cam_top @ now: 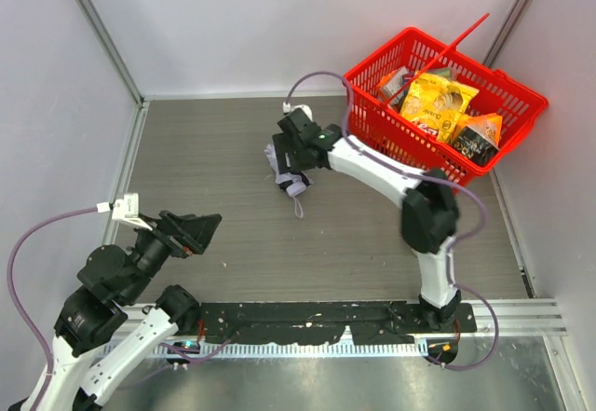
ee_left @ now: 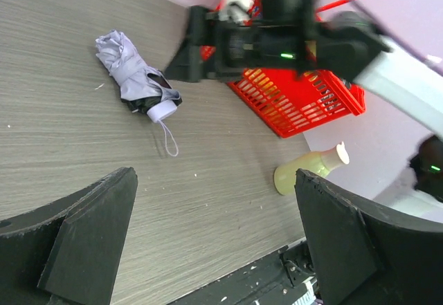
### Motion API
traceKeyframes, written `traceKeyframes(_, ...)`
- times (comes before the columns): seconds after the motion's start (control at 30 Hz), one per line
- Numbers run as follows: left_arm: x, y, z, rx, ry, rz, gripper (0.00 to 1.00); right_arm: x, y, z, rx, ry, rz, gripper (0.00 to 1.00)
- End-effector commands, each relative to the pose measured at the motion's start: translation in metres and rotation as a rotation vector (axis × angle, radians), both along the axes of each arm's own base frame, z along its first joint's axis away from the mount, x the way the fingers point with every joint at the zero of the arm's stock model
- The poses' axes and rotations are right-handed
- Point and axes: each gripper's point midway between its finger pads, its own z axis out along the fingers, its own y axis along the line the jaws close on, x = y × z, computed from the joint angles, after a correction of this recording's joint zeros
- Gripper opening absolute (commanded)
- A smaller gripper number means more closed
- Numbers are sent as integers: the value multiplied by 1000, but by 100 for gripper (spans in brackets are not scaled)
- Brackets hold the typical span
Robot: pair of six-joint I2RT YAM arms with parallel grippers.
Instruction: Put away the umbrella
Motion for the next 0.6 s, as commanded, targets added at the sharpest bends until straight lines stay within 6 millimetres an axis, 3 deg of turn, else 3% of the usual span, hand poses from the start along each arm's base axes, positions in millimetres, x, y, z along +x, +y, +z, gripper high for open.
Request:
traceKeyframes(0.0, -3, -1, 16, -34, -28, -13, 100, -64, -21, 147, 82, -263, 100, 83)
traceKeyframes(0.03, -3, -1, 18, -33, -37, -14, 100, -74, -29, 142, 43, -283, 105, 83)
traceKeyframes(0.1, -3, 1, 24, -35, -63, -7, 100, -111, -53, 187, 105, -395, 120, 83)
traceKeyframes(0.13, -3, 3, 28, -38, -78, -2, 100, -124, -57, 190, 105, -422, 127, 83)
traceKeyframes(0.23, -3, 6, 43, -49, -136, 4, 100, -162, -102, 218, 208, -509, 114, 83)
traceKeyframes(0.33, -6, 9, 57, -53, -192, 7, 100, -188, -139, 229, 286, -564, 110, 83)
traceKeyframes(0.4, -8, 12, 68, -61, -246, 12, 100, -210, -173, 254, 393, -649, 99, 83)
traceKeyframes(0.57, -16, 23, 89, -98, -348, 33, 100, -239, -220, 289, 609, -822, 58, 83)
